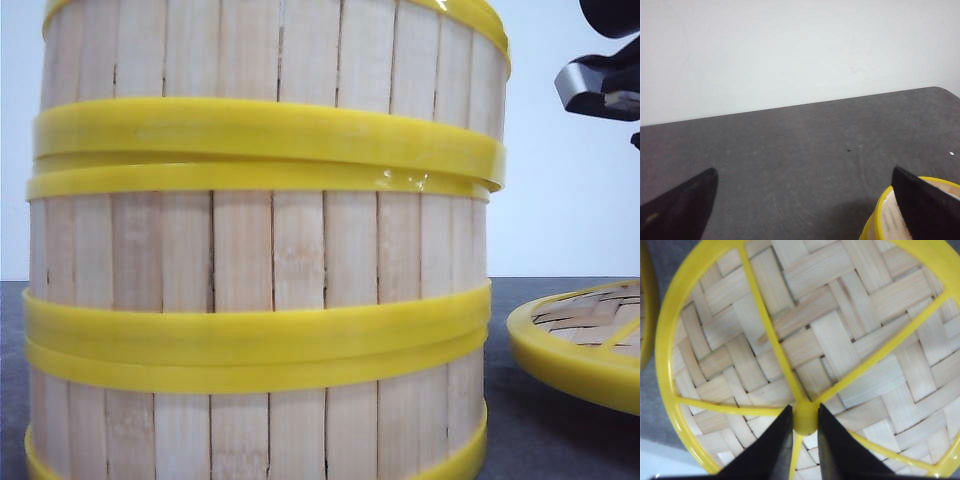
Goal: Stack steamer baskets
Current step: 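Grasp the woven bamboo lid's yellow rim with the right gripper, then lift the lid with the right gripper and lower it onto the stack top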
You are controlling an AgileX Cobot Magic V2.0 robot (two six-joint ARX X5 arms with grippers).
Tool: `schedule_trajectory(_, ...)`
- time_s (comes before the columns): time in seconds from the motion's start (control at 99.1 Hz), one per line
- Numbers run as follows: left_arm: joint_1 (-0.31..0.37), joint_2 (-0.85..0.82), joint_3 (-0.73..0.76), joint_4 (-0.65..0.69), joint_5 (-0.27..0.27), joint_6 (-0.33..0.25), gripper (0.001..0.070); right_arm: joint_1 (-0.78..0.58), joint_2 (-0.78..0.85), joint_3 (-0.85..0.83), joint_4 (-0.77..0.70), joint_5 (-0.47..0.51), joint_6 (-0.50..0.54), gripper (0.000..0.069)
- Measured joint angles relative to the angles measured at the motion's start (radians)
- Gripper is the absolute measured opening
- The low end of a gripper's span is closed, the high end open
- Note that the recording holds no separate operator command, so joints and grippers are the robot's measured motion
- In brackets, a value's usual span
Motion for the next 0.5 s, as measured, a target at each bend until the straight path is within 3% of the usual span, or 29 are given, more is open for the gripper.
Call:
schedule_trajectory(0.272, 0.000, 0.000, 0.000, 0.000, 0.000, 0.000, 0.0671, -0.013, 0.000, 0.038, -0.034, 0.000, 0.000, 0.0052)
schedule_trajectory(0.504, 0.000, 0.000, 0.000, -0.001, 0.000, 0.000, 0.0671, -0.034, 0.000, 0.320, -0.185, 0.086, -0.003, 0.0052)
